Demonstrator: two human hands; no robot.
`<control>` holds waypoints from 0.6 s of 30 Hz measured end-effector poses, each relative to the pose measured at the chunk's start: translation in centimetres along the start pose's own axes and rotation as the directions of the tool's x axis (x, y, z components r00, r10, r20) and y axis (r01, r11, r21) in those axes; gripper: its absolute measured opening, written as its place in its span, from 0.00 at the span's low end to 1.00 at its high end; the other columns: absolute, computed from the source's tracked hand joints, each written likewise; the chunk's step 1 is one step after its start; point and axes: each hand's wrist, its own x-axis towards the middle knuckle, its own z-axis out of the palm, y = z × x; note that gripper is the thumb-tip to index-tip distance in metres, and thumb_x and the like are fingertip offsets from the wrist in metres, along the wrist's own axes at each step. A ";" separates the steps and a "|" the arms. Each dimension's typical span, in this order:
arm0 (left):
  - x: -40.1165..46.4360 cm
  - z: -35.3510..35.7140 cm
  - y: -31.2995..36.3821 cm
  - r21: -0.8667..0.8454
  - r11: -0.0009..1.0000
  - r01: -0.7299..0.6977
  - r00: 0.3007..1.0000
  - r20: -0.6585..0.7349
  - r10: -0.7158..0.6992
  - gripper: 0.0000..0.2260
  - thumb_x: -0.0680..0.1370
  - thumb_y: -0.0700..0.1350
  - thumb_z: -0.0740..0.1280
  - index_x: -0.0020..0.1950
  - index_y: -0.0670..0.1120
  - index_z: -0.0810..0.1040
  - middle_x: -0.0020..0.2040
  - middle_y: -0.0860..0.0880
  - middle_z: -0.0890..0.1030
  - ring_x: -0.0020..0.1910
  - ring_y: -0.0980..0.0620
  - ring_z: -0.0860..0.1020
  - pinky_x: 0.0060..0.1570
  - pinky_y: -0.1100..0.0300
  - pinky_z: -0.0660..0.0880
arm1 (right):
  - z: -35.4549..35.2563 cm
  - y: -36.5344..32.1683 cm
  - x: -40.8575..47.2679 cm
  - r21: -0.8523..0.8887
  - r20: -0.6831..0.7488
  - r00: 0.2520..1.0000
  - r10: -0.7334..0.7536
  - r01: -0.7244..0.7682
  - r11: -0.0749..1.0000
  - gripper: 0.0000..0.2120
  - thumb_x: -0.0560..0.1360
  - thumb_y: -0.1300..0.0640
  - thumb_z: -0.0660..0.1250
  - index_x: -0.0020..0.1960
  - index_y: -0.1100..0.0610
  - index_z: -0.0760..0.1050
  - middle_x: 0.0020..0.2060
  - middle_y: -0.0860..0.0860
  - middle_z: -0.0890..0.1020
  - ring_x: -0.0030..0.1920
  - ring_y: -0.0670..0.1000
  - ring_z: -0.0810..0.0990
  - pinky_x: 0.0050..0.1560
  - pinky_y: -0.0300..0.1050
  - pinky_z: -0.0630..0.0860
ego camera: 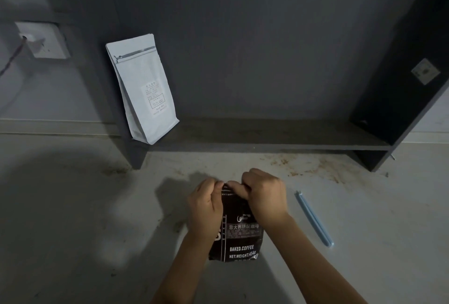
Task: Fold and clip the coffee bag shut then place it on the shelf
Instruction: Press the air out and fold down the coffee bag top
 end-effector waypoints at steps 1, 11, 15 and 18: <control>0.1 -0.1 0.1 -0.014 1.000 -0.007 1.000 0.000 0.007 0.16 0.76 0.43 0.59 0.31 0.37 0.72 0.27 0.52 0.69 0.30 0.60 0.65 0.31 0.80 0.62 | 0.1 -0.2 0.1 0.036 -0.007 1.000 0.012 -0.012 0.999 0.25 0.72 0.45 0.63 0.23 0.60 0.67 0.19 0.53 0.71 0.19 0.51 0.67 0.17 0.43 0.65; 0.5 -0.7 0.4 -0.021 0.999 0.040 0.999 0.002 -0.039 0.16 0.77 0.45 0.58 0.32 0.39 0.73 0.28 0.55 0.68 0.30 0.58 0.66 0.31 0.78 0.63 | -0.7 1.3 -1.6 0.436 0.130 0.943 0.305 -0.331 0.837 0.09 0.73 0.53 0.67 0.35 0.53 0.77 0.29 0.46 0.79 0.31 0.44 0.77 0.31 0.38 0.74; 0.5 -0.7 0.4 -0.014 0.999 0.037 0.999 0.010 -0.037 0.17 0.77 0.46 0.58 0.32 0.39 0.74 0.27 0.54 0.68 0.28 0.58 0.66 0.30 0.75 0.63 | -1.0 1.8 -2.1 0.532 0.277 0.848 0.452 -0.527 0.663 0.10 0.73 0.58 0.67 0.34 0.48 0.76 0.29 0.52 0.81 0.32 0.50 0.80 0.32 0.47 0.77; 0.4 -0.5 0.3 -0.010 1.000 0.016 0.999 0.046 -0.015 0.17 0.77 0.48 0.60 0.32 0.39 0.74 0.26 0.51 0.71 0.27 0.56 0.68 0.29 0.70 0.65 | -0.5 1.7 -2.2 0.521 0.260 0.812 0.523 -0.574 0.631 0.16 0.73 0.61 0.65 0.29 0.50 0.69 0.25 0.47 0.75 0.27 0.42 0.73 0.28 0.38 0.71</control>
